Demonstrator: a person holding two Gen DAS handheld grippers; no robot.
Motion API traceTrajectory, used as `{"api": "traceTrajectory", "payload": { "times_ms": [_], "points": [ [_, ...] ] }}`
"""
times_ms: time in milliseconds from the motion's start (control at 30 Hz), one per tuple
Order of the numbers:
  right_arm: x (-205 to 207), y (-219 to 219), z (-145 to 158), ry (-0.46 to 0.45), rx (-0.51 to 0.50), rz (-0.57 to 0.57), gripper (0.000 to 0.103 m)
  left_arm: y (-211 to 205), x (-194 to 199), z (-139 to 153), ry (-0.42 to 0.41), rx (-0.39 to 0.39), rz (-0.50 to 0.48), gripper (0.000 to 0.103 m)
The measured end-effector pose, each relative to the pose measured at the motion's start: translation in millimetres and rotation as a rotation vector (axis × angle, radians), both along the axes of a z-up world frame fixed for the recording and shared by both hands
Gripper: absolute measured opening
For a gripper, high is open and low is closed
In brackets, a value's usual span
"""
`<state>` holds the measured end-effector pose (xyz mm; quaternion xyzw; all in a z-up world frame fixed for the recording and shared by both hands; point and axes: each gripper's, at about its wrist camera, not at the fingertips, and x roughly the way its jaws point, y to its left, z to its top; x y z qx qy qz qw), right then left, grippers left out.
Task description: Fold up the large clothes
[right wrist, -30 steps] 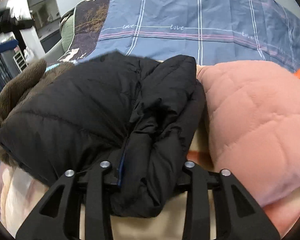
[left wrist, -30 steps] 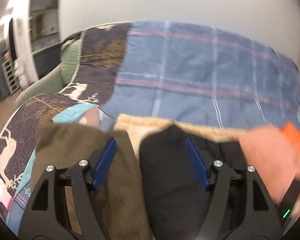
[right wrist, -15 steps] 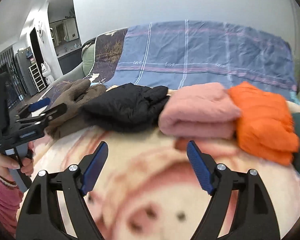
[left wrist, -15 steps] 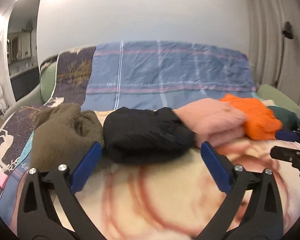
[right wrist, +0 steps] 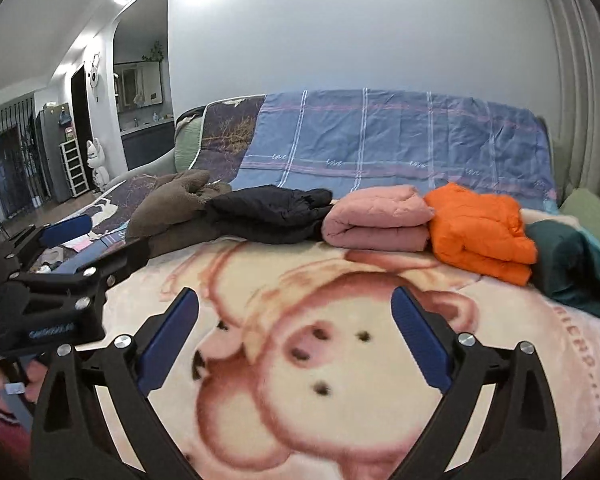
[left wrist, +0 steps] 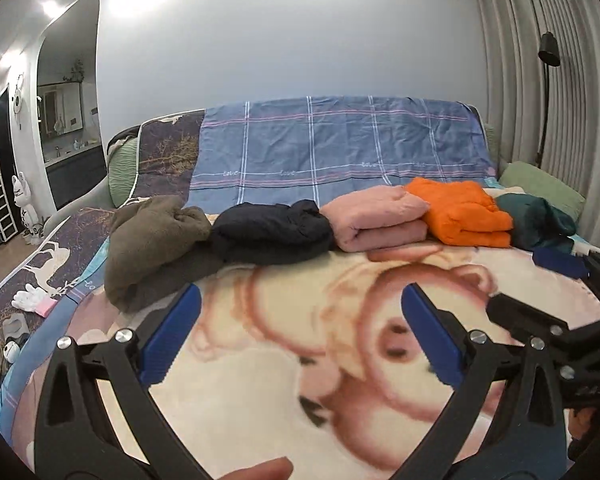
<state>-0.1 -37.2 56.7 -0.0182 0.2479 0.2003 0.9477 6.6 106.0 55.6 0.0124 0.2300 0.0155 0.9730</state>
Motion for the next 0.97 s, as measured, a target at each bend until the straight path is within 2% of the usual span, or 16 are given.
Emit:
{"api": "traceTrajectory", "payload": {
  "times_ms": [133, 367, 967],
  "points": [
    [-10.0, -1.6, 1.1, -0.021, -0.035, -0.035, 0.097, -4.4, -11.3, -1.3, 0.0, 0.001, 0.019, 0.101],
    [-14.2, -6.4, 0.7, -0.025, -0.035, -0.066, 0.097, -2.4, -14.2, -8.2, 0.024, -0.004, 0.046, 0.101],
    [-16.8, -12.7, 3.1, -0.025, -0.028, -0.096, 0.097, -4.5, -11.5, -14.5, 0.056, -0.004, 0.019, 0.101]
  ]
}}
